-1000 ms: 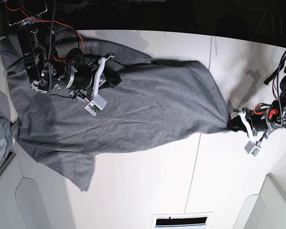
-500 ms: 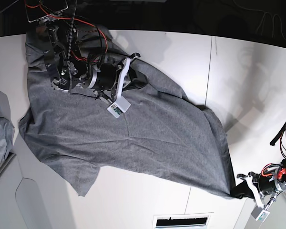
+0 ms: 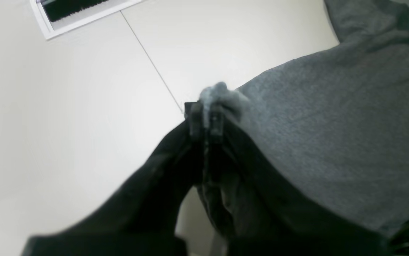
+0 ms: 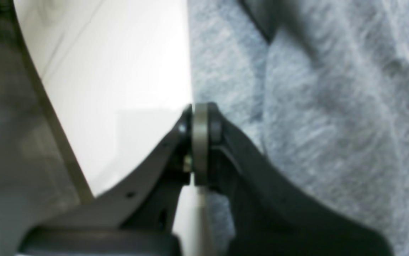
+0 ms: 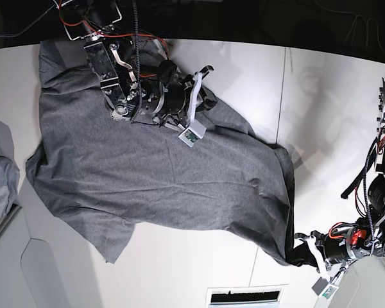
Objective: Layout the t-shirt on the table in an organized manner, then fold the t-shirt properly
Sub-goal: 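Drag the shirt body with the right gripper to flatten it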
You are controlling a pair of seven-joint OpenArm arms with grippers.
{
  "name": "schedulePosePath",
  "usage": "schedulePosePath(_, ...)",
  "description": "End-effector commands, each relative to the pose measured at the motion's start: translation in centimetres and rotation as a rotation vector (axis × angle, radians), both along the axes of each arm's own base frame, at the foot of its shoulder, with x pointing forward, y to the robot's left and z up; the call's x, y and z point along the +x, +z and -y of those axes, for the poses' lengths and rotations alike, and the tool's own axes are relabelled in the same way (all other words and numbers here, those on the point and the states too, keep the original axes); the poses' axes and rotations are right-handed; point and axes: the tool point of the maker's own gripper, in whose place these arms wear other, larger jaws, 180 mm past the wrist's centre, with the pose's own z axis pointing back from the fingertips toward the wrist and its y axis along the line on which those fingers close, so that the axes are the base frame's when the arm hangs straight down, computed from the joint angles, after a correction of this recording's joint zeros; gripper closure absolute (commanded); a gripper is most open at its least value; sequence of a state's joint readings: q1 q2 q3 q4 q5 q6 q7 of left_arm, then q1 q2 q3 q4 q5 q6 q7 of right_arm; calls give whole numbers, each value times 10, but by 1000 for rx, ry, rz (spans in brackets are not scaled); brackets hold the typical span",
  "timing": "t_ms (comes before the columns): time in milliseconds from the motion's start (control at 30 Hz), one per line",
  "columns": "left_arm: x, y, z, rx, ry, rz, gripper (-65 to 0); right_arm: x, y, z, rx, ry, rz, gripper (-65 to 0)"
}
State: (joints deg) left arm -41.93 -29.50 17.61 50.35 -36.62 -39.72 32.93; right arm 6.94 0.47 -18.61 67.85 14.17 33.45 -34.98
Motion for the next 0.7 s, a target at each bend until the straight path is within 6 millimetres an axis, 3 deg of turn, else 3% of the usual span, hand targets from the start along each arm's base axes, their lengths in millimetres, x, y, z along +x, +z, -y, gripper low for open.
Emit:
schedulePosePath(0, 13, 32, -3, -20, 4, 82, 0, -4, -8, 8, -58, 10, -15, 0)
schedulePosePath(167, 21, 40, 4, -1, -10, 133, 0, -36, -16, 4, -48, 63, -116, 0)
schedulePosePath(400, 39, 52, 48, 43, -65, 184, 0, -76, -23, 0, -58, 188, -193, 0)
schedulePosePath(533, 52, 62, 49, 74, -21, 242, 0, -92, -23, 2, -72, 230, -206, 0)
schedulePosePath(667, 63, 81, 49, 92, 9, 292, 0, -96, -10, 4, -42, 239, -175, 0)
